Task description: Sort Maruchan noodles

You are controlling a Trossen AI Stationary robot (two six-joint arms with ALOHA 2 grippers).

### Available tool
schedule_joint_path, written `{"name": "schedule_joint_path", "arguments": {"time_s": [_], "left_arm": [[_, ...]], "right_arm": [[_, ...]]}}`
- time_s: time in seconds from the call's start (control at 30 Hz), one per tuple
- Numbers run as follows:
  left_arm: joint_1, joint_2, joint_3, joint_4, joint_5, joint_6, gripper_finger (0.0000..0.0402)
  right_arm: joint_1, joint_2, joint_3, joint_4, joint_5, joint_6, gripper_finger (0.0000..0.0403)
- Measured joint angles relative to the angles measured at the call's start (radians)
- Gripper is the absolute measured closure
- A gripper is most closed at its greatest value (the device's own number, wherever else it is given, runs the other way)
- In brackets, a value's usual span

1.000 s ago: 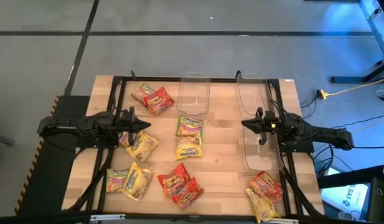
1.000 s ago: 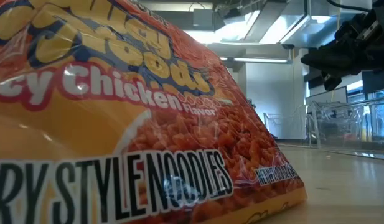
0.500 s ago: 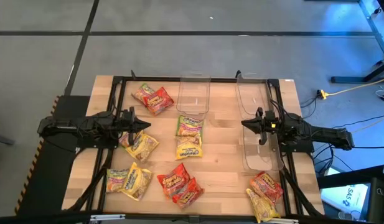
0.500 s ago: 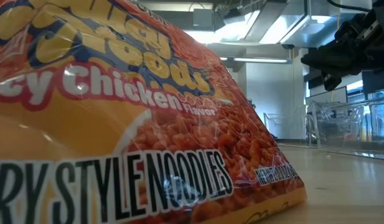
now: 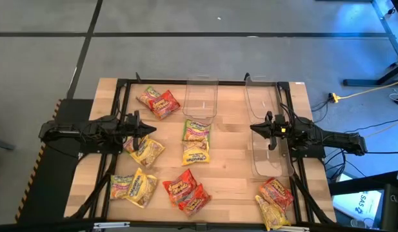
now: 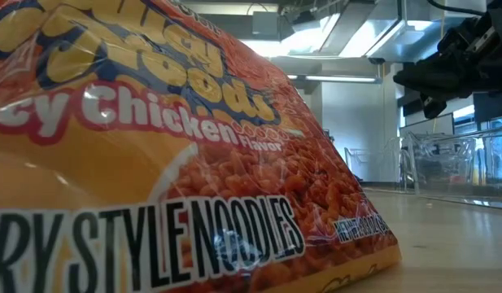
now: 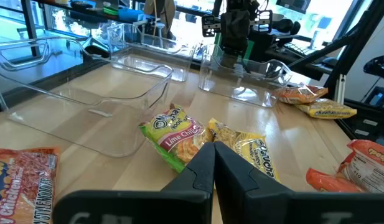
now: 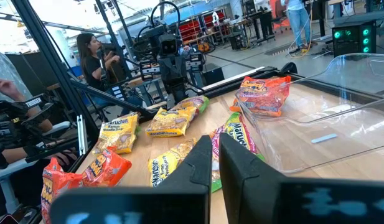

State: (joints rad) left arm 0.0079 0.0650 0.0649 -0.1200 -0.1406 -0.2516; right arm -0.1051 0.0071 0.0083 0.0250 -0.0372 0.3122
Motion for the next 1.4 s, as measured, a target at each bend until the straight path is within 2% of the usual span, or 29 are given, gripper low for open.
{"name": "schedule_joint_path", "arguments": {"time_s": [0.33, 0.47, 0.63, 0.7, 0.8, 0.9, 1.1, 1.27, 1.4], "left_arm": [[0.0, 0.0, 0.0, 0.0, 0.0, 0.0, 0.0399], [0.0, 0.0, 0.0, 0.01, -0.041, 0.073, 0.0399], [0.0, 0.0, 0.0, 0.044, -0.057, 0.016, 0.0399], [0.0, 0.0, 0.0, 0.088, -0.072, -0.015, 0.0399], [0.001, 0.0, 0.0, 0.194, -0.141, 0.005, 0.0399], [0.0, 0.008, 0.001, 0.277, -0.105, 0.057, 0.0399], [0.0, 0.089, 0.001, 0.425, -0.078, 0.078, 0.0399], [0.0, 0.241, 0.001, 0.564, -0.075, 0.127, 0.0399], [0.0, 0.357, 0.001, 0.659, -0.075, 0.13, 0.0399]], "right_arm": [[0.0, 0.0, 0.0, 0.013, 0.0, 0.0, 0.0395], [0.0, 0.0, 0.0, 0.034, 0.008, -0.006, 0.0395], [0.0, 0.004, 0.0, 0.055, 0.132, -0.027, 0.0395], [-0.001, 0.004, 0.0, 0.073, 0.115, -0.004, 0.0395], [-0.001, 0.004, 0.0, 0.09, 0.028, -0.007, 0.0395], [0.0, 0.004, 0.0, 0.097, 0.011, -0.052, 0.0395], [0.0, 0.025, 0.0, 0.121, 0.055, -0.05, 0.0395], [0.0, 0.105, 0.001, 0.232, 0.081, -0.021, 0.0395], [0.0, 0.186, 0.044, 0.237, 0.081, -0.002, 0.0395]]}}
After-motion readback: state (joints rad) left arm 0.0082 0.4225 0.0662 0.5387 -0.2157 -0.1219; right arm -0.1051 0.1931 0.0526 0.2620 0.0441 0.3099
